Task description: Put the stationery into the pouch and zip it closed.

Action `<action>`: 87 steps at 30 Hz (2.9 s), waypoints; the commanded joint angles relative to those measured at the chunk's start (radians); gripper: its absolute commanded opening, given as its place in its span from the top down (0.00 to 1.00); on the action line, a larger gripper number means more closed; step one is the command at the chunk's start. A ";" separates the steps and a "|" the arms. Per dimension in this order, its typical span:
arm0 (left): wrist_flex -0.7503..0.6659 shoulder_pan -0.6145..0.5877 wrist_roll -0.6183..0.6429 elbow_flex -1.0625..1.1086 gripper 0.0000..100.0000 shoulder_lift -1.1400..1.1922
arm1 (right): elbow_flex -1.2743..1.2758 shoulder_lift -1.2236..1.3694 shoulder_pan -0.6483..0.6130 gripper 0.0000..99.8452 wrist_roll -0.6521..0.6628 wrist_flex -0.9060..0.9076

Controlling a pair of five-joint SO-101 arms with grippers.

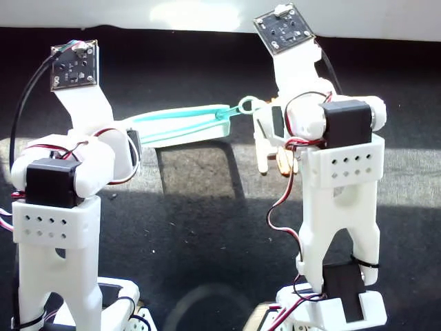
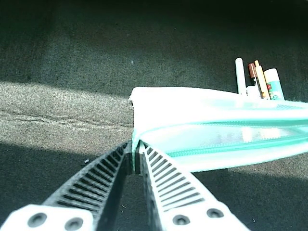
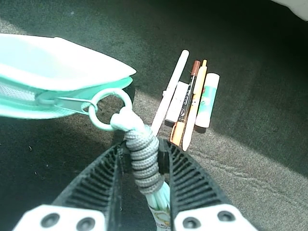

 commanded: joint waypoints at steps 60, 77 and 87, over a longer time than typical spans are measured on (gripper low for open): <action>-0.107 -0.059 -0.107 0.188 0.99 -0.021 | -0.897 1.448 -0.007 0.88 -0.282 -0.479; -0.110 -0.059 -0.107 0.186 0.99 -0.021 | -1.188 1.296 -0.005 0.99 -0.282 0.016; -0.110 -0.059 -0.107 0.186 0.99 -0.021 | -0.823 0.891 0.047 0.99 -0.288 0.016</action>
